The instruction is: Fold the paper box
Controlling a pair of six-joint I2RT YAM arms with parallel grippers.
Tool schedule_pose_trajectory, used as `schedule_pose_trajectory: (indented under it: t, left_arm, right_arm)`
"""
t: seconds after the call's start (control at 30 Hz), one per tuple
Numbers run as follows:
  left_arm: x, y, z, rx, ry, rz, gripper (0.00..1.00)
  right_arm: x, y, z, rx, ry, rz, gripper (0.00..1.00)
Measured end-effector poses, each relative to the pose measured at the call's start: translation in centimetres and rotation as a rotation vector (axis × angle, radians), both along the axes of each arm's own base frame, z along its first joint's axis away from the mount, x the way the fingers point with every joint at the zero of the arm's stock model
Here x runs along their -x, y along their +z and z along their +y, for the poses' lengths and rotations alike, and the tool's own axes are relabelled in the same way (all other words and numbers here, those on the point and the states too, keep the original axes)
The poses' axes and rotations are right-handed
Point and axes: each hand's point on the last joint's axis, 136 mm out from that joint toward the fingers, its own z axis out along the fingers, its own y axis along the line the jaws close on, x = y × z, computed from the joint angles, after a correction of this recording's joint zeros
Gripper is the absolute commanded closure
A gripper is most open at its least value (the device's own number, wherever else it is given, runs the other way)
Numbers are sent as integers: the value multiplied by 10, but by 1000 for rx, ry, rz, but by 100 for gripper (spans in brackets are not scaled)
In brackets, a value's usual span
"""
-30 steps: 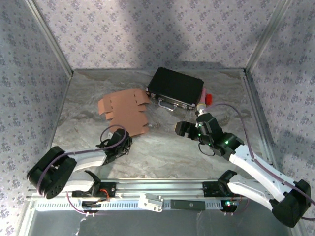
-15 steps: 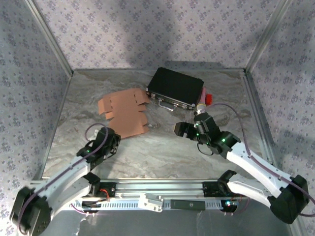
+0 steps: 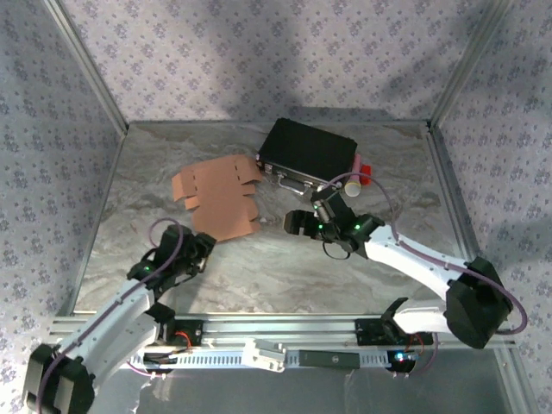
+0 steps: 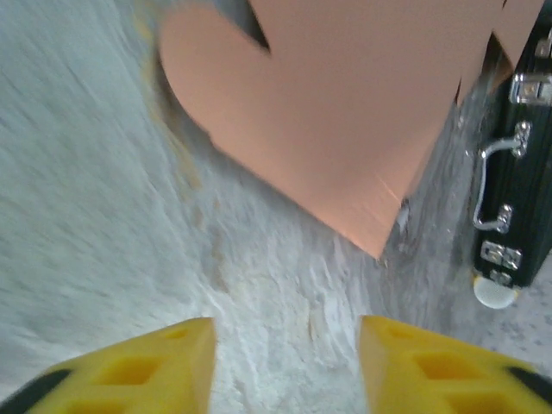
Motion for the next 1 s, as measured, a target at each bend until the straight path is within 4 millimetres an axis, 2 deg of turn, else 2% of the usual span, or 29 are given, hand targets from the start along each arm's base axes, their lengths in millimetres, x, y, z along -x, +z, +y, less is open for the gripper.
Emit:
schedule_pose_trajectory:
  t: [0.07, 0.33, 0.47, 0.57, 0.7, 1.0]
  left_arm:
    - [1, -7, -10, 33, -1, 4, 41]
    - [-21, -25, -18, 114, 124, 39, 43]
    - [-35, -38, -21, 126, 161, 54, 45]
    - [-48, -36, -27, 151, 177, 32, 45]
    - [-55, -35, -27, 161, 197, 17, 47]
    - [-67, -36, -22, 172, 237, -13, 59]
  right_arm:
    - [0, -1, 2, -2, 4, 0, 11]
    - [-10, 7, 17, -46, 20, -20, 11]
    - [-22, 0, 40, -80, 56, 6, 11]
    - [-34, -6, 63, -121, 82, 32, 12]
    - [-56, -15, 94, -171, 102, 65, 13]
    - [-92, -40, 132, -257, 100, 144, 14]
